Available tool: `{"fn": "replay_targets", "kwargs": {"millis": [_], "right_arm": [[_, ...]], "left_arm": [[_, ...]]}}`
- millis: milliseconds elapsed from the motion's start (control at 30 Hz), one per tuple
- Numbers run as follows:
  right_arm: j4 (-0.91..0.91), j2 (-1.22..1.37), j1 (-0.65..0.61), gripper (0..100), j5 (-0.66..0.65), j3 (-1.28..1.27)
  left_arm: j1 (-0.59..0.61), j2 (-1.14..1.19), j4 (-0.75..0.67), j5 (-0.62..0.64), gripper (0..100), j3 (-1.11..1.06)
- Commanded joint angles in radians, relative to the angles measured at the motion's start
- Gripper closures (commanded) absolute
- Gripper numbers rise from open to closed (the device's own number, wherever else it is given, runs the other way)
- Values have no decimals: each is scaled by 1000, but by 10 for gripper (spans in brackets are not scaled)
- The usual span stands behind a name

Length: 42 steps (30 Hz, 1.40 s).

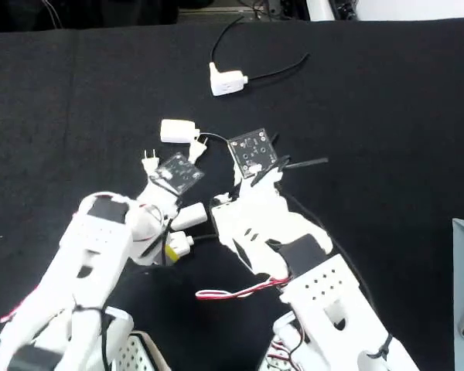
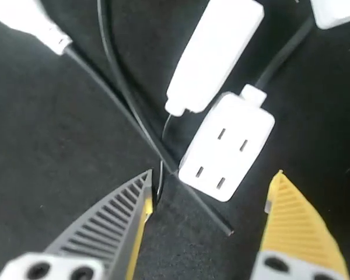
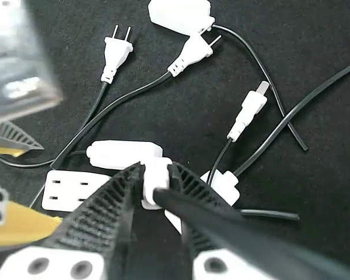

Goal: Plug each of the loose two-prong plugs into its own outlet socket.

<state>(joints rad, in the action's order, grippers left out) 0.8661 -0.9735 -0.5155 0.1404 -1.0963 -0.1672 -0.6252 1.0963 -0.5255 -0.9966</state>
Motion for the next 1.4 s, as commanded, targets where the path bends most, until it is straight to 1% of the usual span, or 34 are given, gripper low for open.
{"fn": "replay_targets", "kwargs": {"millis": [0,133,267,400,433,500,600,667,733,800,867,967,1067,1167,1367], "right_arm": [[5,-22,15,987,11,39],[5,-22,18,987,11,39],[5,-24,64,986,11,44],[5,-24,92,986,9,45],[3,-24,92,986,9,45],[3,-24,94,986,6,45],[3,-24,94,986,5,45],[5,-24,94,986,5,45],[5,-24,94,986,5,45],[5,-24,92,986,3,45],[5,-24,91,986,3,45],[5,-24,87,986,2,45],[5,-24,86,986,-43,44],[5,-24,58,986,-54,45],[3,-13,-121,986,-49,39]], "left_arm": [[-36,129,-46,-17,691,101],[-42,227,-132,-11,696,99],[-42,287,-186,-11,795,101],[-42,295,-190,-6,888,102],[-42,295,-190,15,904,102],[-42,295,-190,98,920,104],[-42,295,-190,229,920,107],[-48,295,-183,264,894,108],[-48,293,-173,273,809,101],[-42,278,-123,281,723,108],[-41,241,-91,305,713,113],[-50,150,-43,305,713,108],[-35,46,20,305,713,107],[28,-66,84,305,712,107],[286,-307,160,305,712,68]]}}
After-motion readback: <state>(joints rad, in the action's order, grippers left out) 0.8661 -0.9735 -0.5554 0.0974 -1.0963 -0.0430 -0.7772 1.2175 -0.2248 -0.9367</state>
